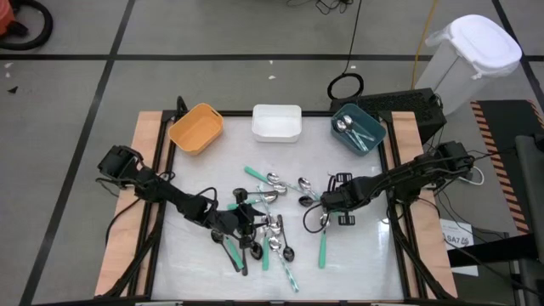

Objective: Sort silverware by color (type)
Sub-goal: Put the black spoon into the orange bin

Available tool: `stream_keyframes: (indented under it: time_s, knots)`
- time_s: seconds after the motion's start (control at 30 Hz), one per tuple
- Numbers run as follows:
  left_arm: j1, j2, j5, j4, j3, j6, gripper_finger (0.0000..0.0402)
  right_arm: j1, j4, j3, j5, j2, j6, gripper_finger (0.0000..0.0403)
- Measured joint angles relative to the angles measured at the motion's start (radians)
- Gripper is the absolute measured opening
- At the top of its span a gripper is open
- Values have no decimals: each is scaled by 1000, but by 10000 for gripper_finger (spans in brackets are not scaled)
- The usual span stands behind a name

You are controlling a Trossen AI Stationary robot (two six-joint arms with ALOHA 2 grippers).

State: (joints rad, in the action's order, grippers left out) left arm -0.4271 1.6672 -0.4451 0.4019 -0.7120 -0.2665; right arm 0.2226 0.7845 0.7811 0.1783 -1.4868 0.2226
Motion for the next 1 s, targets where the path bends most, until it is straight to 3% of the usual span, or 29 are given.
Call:
stream_keyframes:
  time_s: [0.3,0.53,0.77,1.0]
  knots:
    - [0,0,0,0,0,0,143,0,-5,11,4,0,67,66]
    - [0,0,0,0,0,0,143,26,-29,57,20,0,254,65]
    - [0,0,-1,31,0,-2,143,122,-234,59,205,0,399,67]
    - [0,0,-10,120,0,0,143,192,-459,59,409,0,392,67]
